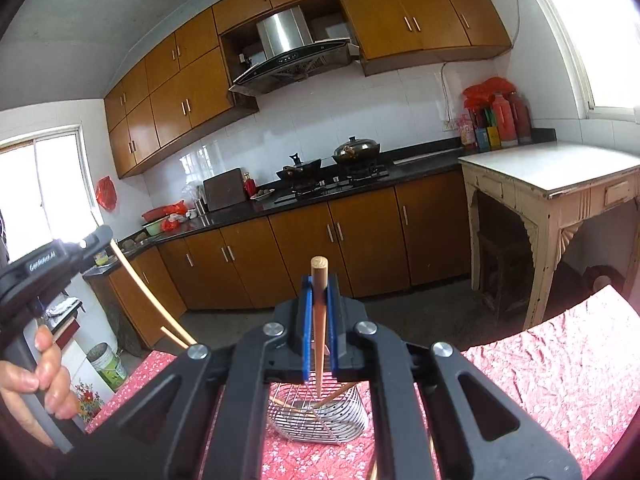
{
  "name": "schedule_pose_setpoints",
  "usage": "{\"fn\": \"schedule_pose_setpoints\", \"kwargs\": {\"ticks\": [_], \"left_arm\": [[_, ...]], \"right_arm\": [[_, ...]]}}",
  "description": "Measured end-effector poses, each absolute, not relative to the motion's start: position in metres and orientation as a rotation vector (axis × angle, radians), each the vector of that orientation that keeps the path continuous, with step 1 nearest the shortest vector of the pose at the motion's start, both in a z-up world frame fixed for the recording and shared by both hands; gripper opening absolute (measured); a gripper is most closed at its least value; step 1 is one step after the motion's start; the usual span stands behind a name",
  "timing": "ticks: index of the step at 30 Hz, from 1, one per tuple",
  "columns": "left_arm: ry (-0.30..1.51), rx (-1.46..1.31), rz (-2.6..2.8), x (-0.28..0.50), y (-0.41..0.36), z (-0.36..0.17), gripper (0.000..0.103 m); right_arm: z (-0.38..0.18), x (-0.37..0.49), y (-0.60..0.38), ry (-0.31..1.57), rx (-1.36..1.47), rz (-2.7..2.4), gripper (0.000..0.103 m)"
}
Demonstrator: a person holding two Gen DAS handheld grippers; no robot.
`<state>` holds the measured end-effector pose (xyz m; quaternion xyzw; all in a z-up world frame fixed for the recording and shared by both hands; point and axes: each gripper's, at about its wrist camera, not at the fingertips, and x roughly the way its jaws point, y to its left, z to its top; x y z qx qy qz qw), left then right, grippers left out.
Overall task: Organize utensils
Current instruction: 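Lift both chopsticks upright and carry them above the wire holder, then open the left tool while the right tool opens, releasing chopsticks into the holder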
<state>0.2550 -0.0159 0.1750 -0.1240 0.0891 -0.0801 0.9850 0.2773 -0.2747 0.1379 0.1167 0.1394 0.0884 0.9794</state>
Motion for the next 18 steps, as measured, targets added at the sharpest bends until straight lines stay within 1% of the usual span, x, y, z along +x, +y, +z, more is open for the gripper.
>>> {"fn": "schedule_pose_setpoints", "kwargs": {"ticks": [3,11,18], "left_arm": [[0.199,-0.258,-0.144,0.262,-0.017,0.165,0.007],[0.340,-0.239,-0.111,0.290,-0.020,0.129,0.007],[0.353,-0.208,-0.101,0.292,-0.022,0.118,0.007]], "right_arm": [[0.132,0.281,-0.272,0.298,0.233,0.182,0.008],[0.119,0.292,-0.270,0.358,0.246,0.177,0.008],[0.109,0.303,-0.268,0.388,0.245,0.149,0.008]]}}
